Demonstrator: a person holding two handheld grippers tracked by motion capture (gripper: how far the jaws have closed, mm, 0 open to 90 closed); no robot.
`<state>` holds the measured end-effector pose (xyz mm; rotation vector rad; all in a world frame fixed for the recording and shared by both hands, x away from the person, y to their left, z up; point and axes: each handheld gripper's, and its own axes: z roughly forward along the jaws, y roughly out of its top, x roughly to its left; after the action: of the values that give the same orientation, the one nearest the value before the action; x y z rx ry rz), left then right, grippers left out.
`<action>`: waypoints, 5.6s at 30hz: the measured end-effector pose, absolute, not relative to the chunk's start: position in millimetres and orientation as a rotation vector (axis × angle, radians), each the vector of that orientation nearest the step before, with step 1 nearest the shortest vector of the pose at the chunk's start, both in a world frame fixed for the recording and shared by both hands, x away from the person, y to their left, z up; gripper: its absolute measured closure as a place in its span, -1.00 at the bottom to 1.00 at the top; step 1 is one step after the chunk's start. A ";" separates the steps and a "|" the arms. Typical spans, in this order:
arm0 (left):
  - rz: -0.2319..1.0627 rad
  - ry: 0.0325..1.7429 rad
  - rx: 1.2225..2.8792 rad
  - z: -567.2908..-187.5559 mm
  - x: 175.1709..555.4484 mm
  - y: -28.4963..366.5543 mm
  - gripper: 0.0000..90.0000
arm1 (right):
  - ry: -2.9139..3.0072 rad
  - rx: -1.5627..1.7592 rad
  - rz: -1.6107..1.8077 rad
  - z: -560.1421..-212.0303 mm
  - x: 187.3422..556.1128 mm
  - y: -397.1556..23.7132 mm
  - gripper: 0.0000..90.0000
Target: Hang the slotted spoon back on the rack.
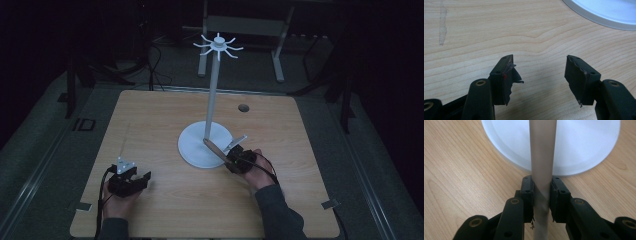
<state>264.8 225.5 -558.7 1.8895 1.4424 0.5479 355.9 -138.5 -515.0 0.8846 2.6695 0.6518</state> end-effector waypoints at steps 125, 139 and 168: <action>0.559 1.442 1.874 -557.3 264.4 226.7 -0.11 | 2.004 0.907 1.460 -380.8 354.6 -159.0 0.67; 0.557 1.443 1.874 -557.4 264.5 226.5 -0.11 | 1.972 0.897 1.487 -359.7 356.8 -153.0 0.67; 0.555 1.443 1.868 -557.0 264.4 227.3 -0.11 | 1.968 0.911 1.468 -335.8 372.4 -147.9 0.67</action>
<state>264.4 227.3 -557.0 1.8682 1.4433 0.5552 372.4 -147.9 -335.8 0.9108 1.9677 1.4679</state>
